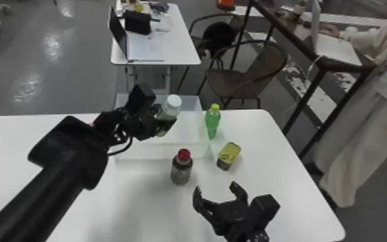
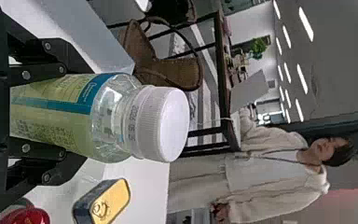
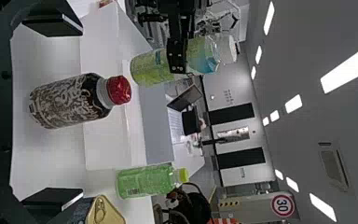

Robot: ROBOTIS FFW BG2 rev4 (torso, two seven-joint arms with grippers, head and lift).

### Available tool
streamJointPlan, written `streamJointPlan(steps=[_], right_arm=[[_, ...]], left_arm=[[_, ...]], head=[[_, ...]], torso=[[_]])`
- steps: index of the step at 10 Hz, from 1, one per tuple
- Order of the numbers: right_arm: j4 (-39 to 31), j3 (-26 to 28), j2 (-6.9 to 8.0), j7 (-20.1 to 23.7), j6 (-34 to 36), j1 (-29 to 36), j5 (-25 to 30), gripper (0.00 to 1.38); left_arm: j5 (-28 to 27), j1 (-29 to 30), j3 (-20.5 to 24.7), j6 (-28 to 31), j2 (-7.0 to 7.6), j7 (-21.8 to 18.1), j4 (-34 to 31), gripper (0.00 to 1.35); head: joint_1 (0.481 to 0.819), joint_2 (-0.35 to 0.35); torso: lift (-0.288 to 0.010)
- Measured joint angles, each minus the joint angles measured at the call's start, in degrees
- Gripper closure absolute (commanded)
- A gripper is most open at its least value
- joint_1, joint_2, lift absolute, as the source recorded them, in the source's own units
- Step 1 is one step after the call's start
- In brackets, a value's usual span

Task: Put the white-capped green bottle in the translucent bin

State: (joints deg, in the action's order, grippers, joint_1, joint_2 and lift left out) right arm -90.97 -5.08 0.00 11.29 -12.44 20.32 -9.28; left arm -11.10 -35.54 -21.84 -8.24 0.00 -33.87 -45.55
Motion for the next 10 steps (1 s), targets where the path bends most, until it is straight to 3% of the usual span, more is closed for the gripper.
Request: streamJointPlan(steps=[1,3,4,5,6,8,10], right_arm=[[0.69,-0.35,0.00,0.21,0.21,-0.75,0.13,0.08],[1.46,-0.71,0.00,0.39,0.36,-1.37,0.26,0.08],[1.68,-0.72,0.00,0.40,0.45,-1.46,0.29,0.08],[1.99,-0.73,0.00,0.57,0.52,-1.72,0.33,0.08],[2.40,-0.78,0.00,0.97,0.57,-2.20,0.40,0.08],[2.70,-0.80,0.00,1.13,0.58,-2.44,0.42,0.08],[1.88,-0.53,0.00,1.10,0.58,-1.37,0.25,0.08]], left_arm=[[-3.31,-2.07,-0.26,-1.51,-0.01,0.95,1.31,1.06],[-8.52,-3.39,0.02,-1.08,0.00,2.40,3.06,0.86],[-14.84,-3.72,-0.13,0.96,0.00,2.19,3.44,0.64],[-20.46,-4.76,-2.21,3.50,0.01,1.54,3.74,0.58],[-23.06,-6.16,-5.59,4.64,0.01,1.52,4.18,0.38],[-24.26,-7.02,-5.76,3.67,0.00,2.37,4.41,0.05],[-24.31,-6.97,-3.72,2.55,0.00,3.10,3.54,0.07]], head=[[0.695,-0.171],[0.695,-0.151],[0.695,-0.142],[0.695,-0.135],[0.695,-0.137],[0.695,-0.138],[0.695,-0.136]], torso=[[-0.027],[-0.027],[-0.027],[-0.027],[-0.027],[-0.027],[-0.027]])
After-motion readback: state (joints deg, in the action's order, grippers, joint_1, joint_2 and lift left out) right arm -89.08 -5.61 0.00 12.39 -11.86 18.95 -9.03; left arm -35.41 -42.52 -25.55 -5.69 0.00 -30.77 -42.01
